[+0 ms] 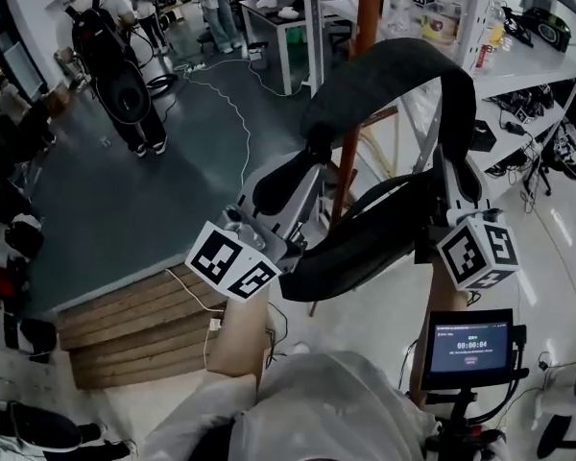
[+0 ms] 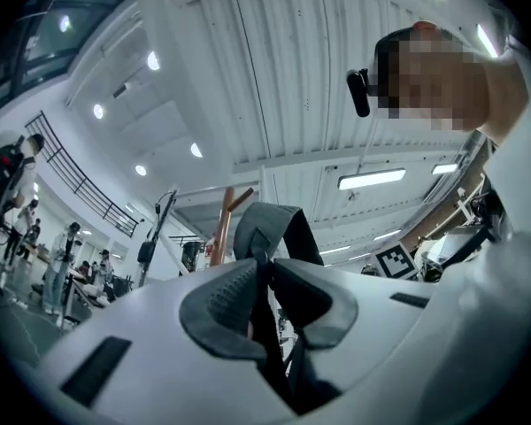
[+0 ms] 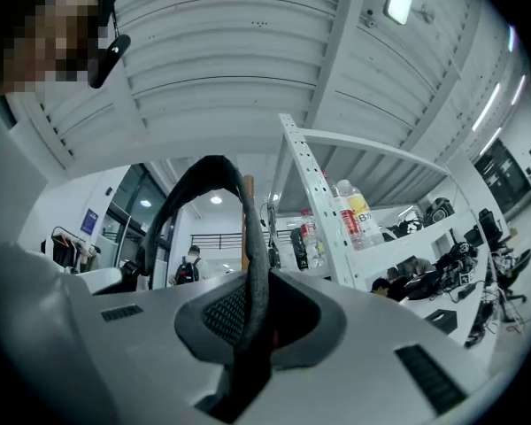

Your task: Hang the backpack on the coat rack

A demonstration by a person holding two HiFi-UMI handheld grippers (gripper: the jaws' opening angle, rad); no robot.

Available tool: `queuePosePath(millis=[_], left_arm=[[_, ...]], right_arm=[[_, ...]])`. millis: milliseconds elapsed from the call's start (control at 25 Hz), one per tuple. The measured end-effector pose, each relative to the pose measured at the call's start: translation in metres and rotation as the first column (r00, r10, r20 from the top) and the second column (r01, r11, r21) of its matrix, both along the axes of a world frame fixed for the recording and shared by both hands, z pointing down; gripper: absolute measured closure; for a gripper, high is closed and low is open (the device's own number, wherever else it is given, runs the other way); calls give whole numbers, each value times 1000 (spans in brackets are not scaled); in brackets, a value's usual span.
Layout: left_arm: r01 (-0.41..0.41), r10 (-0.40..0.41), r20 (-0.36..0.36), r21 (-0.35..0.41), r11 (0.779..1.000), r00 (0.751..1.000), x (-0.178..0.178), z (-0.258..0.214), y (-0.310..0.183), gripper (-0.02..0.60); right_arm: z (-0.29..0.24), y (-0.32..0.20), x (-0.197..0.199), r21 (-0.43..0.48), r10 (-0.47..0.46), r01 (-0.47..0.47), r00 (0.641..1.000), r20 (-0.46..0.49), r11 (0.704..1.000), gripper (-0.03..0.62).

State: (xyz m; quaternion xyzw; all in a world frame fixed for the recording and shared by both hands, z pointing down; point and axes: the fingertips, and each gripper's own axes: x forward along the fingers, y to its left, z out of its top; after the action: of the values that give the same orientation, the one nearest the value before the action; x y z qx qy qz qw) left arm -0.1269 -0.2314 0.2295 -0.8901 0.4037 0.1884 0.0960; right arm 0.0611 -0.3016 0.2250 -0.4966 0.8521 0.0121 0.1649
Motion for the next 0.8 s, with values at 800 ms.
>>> queuePosePath(millis=[800], left_arm=[[118,-125,48,127,985,991,-18,-141,-69,514]], right_arm=[[-163,-57,-49,-11,-24,23,999,-43,1000,540]])
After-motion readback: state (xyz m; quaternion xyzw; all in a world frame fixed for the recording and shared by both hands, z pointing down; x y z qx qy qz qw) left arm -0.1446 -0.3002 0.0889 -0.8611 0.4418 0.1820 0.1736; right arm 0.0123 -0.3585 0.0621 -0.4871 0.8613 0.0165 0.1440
